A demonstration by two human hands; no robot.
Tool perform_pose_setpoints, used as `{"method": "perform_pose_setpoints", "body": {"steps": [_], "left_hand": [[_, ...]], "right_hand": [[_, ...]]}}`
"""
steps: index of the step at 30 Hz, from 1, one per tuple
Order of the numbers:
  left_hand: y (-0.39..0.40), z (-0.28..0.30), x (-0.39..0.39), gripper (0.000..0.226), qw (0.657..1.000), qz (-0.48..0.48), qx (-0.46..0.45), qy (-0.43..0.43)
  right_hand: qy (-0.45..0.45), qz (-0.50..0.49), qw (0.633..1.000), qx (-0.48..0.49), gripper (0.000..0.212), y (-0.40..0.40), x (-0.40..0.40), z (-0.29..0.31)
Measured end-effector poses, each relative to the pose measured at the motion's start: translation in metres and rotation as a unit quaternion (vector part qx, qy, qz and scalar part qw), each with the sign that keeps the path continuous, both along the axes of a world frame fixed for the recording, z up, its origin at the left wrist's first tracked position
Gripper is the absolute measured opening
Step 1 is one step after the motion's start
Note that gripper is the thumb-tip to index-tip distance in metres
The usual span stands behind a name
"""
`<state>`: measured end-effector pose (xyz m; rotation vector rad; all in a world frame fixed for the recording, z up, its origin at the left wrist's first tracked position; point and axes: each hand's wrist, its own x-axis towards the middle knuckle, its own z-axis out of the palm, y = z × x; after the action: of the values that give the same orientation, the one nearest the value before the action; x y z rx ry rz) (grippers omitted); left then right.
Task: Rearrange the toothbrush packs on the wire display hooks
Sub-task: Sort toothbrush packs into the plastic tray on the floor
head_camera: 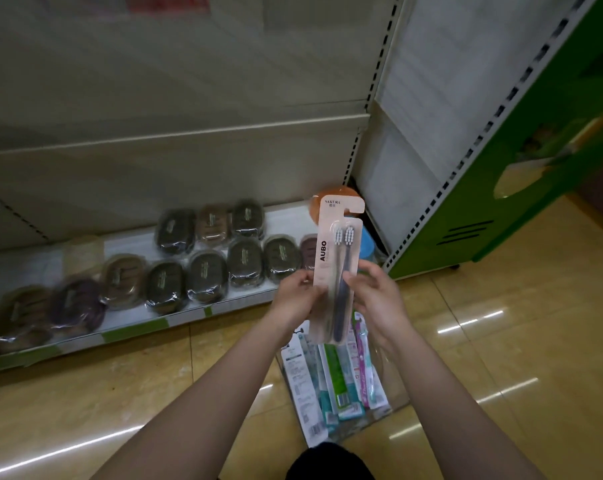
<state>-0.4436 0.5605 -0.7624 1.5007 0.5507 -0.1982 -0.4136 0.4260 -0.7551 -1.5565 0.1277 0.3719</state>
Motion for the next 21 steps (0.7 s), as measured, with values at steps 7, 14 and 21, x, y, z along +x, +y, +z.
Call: {"method": "perform_pose_setpoints", "body": {"steps": [7, 14, 21], "left_hand": [[-0.015, 0.095, -0.012, 0.013, 1.0, -0.015, 0.02, 0.004], [-0.04, 0.209, -0.03, 0.02, 0.999, -0.029, 0.04, -0.018], [-0.053, 0.349, -0.038, 0.013, 0.996, -0.027, 0.068, -0.049]], "right_hand": [[-0.003, 0.009, 1.0, 0.017, 0.018, -0.016, -0.018, 0.096], [-0.01, -0.011, 1.0, 0.009, 0.021, -0.041, -0.043, 0.206], [-0.055, -0.002, 0.998, 0.008, 0.021, -0.055, -0.049, 0.337]]}}
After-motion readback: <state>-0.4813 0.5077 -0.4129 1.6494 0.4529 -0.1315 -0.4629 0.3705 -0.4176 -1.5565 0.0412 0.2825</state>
